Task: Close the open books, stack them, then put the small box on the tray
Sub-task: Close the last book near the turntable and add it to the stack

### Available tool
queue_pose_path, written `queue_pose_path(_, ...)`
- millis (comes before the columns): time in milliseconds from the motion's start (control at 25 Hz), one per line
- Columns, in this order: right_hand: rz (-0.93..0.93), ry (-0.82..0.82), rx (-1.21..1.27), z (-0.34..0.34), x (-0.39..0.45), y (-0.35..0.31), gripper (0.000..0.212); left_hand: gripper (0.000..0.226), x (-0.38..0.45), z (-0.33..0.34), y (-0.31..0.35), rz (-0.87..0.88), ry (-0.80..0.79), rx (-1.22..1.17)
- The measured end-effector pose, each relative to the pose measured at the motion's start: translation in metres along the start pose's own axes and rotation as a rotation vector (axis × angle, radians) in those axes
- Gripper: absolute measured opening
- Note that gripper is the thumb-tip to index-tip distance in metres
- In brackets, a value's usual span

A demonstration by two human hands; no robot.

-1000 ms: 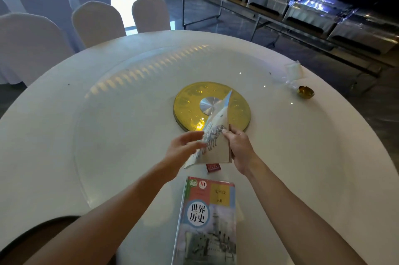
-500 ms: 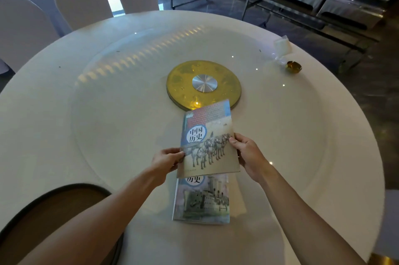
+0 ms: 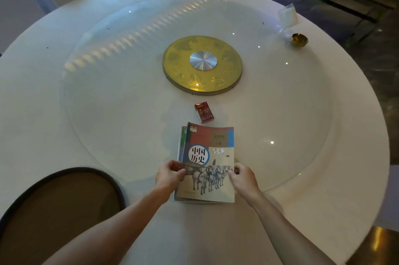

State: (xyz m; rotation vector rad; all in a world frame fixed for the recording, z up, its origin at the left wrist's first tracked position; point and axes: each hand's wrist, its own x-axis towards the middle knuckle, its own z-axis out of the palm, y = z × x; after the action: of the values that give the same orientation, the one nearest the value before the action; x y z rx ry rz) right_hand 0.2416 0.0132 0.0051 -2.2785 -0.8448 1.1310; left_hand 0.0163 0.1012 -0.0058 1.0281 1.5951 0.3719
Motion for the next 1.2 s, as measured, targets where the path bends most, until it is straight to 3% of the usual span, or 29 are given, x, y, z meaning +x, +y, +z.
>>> queue_pose_path(160,-0.032,0.017,-0.134,0.015,-0.004,0.005,0.017,0.015,-0.003,-0.003,-0.013,0.000,0.070,0.096)
queue_pose_path(360,-0.083,0.073,-0.198,0.021,-0.007,0.005,0.006,0.030,-0.005,-0.007,-0.015,0.080,0.013,0.172)
queue_pose_path(560,-0.086,0.051,-0.118,0.014,-0.003,-0.003,0.033,0.034,0.000,-0.007,-0.021,0.146,0.032,0.254)
queue_pose_path(680,-0.057,0.089,-0.234,0.017,0.000,-0.005,0.033,0.047,0.003,-0.006,-0.020,0.133,-0.002,0.246)
queue_pose_path(880,0.148,0.026,-0.178,0.024,0.010,-0.009,0.020,0.032,0.011,-0.004,-0.012,0.102,-0.047,0.288)
queue_pose_path(1200,0.176,0.006,-0.210,0.009,0.037,-0.027,0.028,0.028,0.033,-0.009,0.016,0.047,-0.066,0.272)
